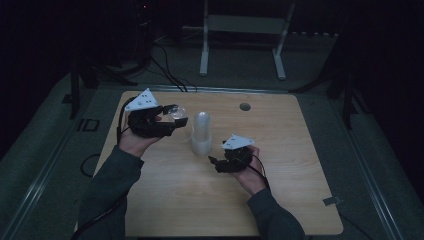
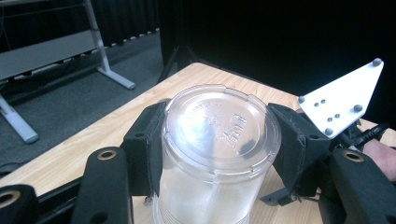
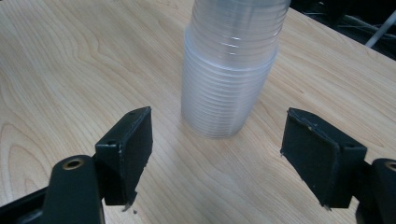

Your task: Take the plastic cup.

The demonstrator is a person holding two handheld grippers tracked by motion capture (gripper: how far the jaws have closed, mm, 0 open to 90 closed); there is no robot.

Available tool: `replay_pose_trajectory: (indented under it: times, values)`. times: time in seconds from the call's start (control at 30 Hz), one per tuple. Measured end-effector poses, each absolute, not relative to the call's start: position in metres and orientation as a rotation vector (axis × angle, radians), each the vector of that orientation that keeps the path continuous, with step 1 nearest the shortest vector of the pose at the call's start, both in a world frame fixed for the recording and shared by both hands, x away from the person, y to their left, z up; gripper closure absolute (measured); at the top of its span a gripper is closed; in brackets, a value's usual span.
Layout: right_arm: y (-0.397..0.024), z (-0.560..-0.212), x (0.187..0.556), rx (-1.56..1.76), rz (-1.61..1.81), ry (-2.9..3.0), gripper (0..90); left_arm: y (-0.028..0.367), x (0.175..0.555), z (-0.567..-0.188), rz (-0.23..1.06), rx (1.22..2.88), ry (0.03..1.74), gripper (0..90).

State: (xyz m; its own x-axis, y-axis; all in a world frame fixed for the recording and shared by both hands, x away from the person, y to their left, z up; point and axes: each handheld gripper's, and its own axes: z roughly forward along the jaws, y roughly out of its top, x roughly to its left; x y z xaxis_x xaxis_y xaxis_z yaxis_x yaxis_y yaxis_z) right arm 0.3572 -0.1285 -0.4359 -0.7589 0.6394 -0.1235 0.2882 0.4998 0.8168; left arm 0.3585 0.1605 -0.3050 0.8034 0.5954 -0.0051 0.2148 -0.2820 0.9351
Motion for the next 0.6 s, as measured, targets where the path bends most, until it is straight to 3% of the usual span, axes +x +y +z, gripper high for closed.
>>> replay_pose_trajectory:
  times: [0.6]
  values:
    - [-0.125,-0.437,0.353,0.762,1.181,2.336,24.5,0.174,0.355,-0.339,0.404,1.841,0.661,41.1]
